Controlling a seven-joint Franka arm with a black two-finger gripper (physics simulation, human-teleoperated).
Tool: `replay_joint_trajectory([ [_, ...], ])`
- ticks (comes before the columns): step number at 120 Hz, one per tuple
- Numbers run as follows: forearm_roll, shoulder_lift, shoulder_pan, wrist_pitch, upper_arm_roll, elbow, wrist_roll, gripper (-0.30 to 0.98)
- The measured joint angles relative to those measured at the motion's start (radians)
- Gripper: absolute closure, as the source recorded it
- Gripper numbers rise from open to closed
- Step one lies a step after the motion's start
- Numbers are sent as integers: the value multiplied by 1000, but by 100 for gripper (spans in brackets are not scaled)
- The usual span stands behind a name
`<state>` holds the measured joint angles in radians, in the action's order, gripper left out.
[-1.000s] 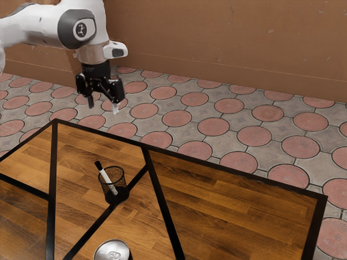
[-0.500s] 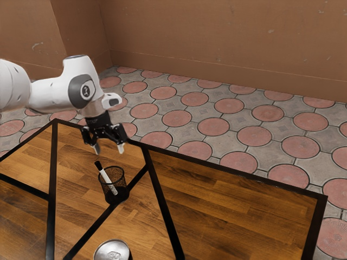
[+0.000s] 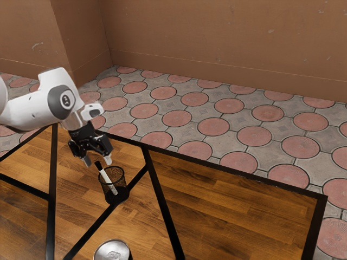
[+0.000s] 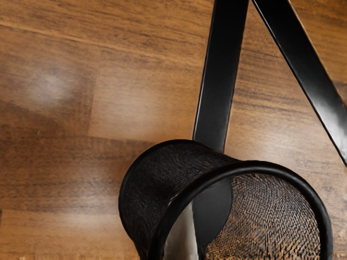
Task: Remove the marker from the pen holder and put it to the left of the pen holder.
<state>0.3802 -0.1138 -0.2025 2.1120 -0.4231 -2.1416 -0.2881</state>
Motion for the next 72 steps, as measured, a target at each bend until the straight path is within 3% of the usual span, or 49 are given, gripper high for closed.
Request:
replay_joint_trajectory([
  [36,-36,24,5,-33,-10,-39,-96,4],
  [72,-57,23,8,-39,-23,0,-156,18],
])
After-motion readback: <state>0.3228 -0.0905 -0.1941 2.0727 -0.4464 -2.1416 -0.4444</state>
